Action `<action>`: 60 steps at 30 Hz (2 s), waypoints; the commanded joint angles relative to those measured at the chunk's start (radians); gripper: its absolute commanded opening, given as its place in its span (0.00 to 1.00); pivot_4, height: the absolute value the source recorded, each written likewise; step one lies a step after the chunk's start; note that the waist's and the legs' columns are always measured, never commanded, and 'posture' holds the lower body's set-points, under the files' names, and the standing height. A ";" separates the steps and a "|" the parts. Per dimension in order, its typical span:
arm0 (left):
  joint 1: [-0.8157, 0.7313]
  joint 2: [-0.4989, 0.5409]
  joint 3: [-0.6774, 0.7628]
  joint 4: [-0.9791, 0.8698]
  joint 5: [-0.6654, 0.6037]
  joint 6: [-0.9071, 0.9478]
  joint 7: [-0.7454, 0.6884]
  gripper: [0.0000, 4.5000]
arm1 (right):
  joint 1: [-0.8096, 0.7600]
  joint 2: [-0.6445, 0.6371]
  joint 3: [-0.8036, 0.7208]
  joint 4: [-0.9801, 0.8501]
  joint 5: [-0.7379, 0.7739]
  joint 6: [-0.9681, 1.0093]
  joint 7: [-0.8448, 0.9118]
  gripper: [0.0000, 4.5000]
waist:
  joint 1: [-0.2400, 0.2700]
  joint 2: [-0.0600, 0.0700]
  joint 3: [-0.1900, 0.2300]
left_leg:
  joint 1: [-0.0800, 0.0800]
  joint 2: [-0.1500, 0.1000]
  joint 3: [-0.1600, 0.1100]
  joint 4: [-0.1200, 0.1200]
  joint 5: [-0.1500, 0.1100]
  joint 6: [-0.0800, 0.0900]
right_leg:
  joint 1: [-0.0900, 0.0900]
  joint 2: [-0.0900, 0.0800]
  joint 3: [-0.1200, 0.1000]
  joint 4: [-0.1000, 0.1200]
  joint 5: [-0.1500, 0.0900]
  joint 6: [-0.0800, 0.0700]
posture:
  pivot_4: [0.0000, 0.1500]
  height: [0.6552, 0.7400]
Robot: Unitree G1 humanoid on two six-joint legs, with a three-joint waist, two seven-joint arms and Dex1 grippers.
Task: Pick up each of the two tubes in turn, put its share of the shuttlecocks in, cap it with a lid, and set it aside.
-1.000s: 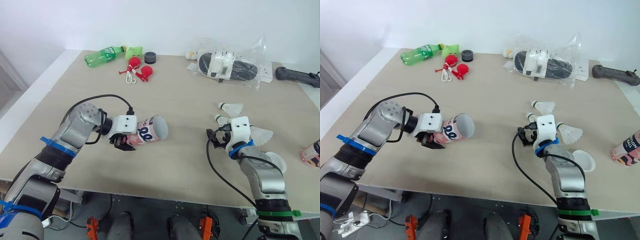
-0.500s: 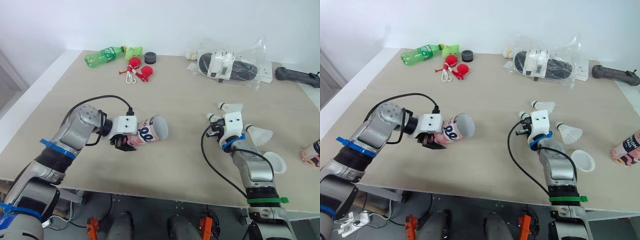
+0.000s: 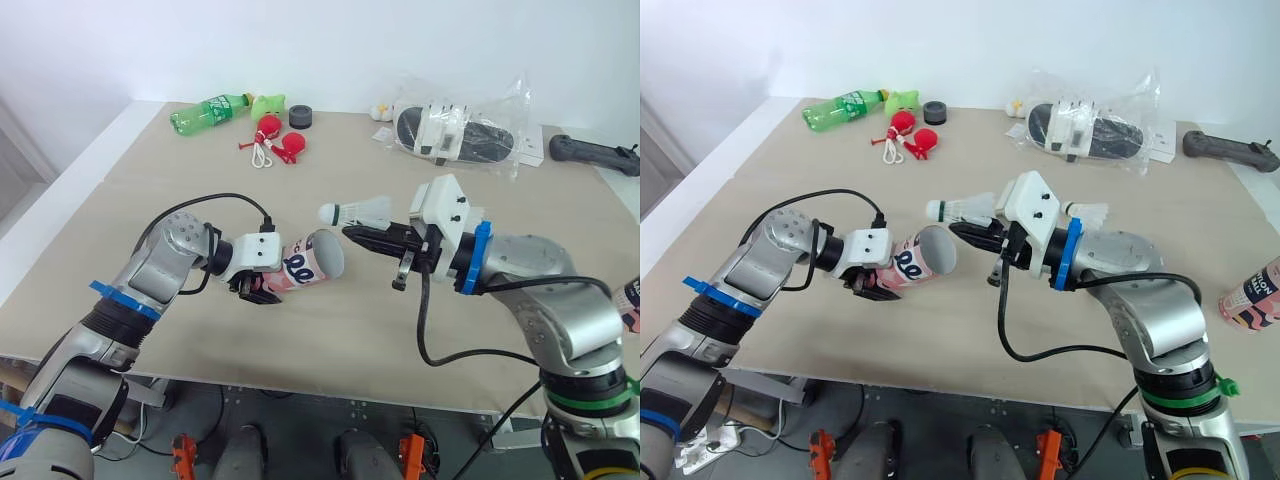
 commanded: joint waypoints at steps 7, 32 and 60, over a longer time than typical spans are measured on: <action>0.013 -0.003 0.013 -0.021 -0.015 0.019 0.009 0.68 | -0.035 -0.105 0.084 -0.036 -0.074 0.009 0.053 0.02 | 0.000 0.000 0.000 | 0.000 0.000 0.000 0.000 0.000 0.000 | 0.000 0.000 0.000 0.000 0.000 0.000 | 1.00 1.00; 0.014 -0.044 -0.003 -0.002 -0.019 0.010 0.022 0.68 | 0.126 -0.039 -0.342 -0.108 0.194 0.214 -0.054 0.98 | 0.017 0.000 0.000 | -0.001 -0.002 -0.001 0.001 0.000 0.000 | 0.002 -0.003 -0.002 0.000 -0.001 0.000 | 1.00 1.00; 0.021 -0.075 0.000 0.021 -0.008 -0.015 0.018 0.68 | 0.382 -0.011 -0.471 0.438 -0.166 0.083 -0.398 0.98 | 0.021 0.006 -0.003 | 0.001 -0.002 0.003 0.005 0.001 0.002 | 0.005 -0.003 0.001 0.000 -0.002 0.010 | 1.00 1.00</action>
